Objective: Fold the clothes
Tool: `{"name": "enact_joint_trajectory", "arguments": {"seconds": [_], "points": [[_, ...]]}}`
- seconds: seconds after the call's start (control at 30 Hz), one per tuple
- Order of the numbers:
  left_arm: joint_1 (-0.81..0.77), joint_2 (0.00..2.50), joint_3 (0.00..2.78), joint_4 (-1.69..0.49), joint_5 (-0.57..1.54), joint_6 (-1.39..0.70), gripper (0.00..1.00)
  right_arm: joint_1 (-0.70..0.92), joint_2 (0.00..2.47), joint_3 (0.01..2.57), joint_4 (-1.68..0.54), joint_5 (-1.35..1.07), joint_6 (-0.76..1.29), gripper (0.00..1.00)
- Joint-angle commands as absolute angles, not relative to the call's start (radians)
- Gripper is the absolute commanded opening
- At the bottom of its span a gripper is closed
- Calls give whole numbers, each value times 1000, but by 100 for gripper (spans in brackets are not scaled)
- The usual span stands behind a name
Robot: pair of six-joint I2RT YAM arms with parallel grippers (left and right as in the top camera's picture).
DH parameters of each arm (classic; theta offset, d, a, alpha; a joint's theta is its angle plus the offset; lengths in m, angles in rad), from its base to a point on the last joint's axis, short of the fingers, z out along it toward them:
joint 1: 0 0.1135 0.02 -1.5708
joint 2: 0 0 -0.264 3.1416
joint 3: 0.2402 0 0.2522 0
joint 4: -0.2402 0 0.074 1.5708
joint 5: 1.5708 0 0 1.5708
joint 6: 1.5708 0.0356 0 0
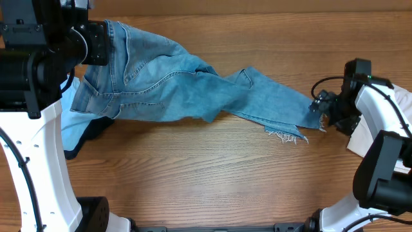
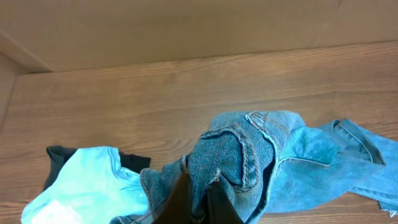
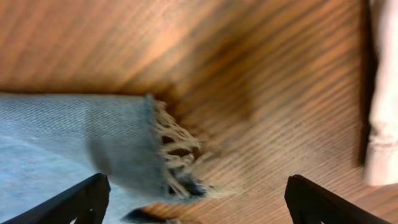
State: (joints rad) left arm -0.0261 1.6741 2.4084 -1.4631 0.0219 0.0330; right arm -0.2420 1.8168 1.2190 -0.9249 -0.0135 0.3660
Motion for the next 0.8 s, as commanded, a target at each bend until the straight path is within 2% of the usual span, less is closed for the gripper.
{"name": "enact_joint_trajectory", "arguments": {"seconds": [0.0, 0.03, 0.07, 0.1, 0.13, 0.17, 0.2, 0.27, 0.6, 0.67, 0.77], "points": [[-28, 1660, 2429, -1447, 26, 38, 5, -237, 1812, 1119, -818, -170, 314, 90], [-28, 1660, 2429, -1447, 26, 38, 5, -234, 1812, 1101, -790, -195, 313, 88], [-28, 1660, 2429, -1447, 26, 38, 5, -230, 1812, 1083, -758, -231, 313, 79], [-28, 1660, 2429, -1447, 27, 38, 5, -231, 1812, 1081, -744, -248, 313, 63], [-28, 1660, 2429, -1447, 26, 38, 5, -231, 1811, 1082, -729, -266, 313, 41], [-28, 1660, 2429, -1447, 26, 38, 5, -231, 1808, 1084, -719, -283, 312, 27], [-28, 1660, 2429, -1447, 26, 38, 5, -232, 1804, 1096, -726, -294, 309, 16], [-28, 1660, 2429, -1447, 26, 38, 6, -232, 1775, 1135, -768, -290, 282, 4], [-28, 1660, 2429, -1443, 18, 38, 8, -233, 1428, 1522, -1145, -35, 318, 4], [-28, 1661, 2428, -1427, -1, 38, 13, -233, 1374, 1580, -1171, -35, 318, 4], [-28, 1676, 2428, -1419, -19, 50, 36, -233, 1332, 1604, -1185, -39, 318, 4]]}}
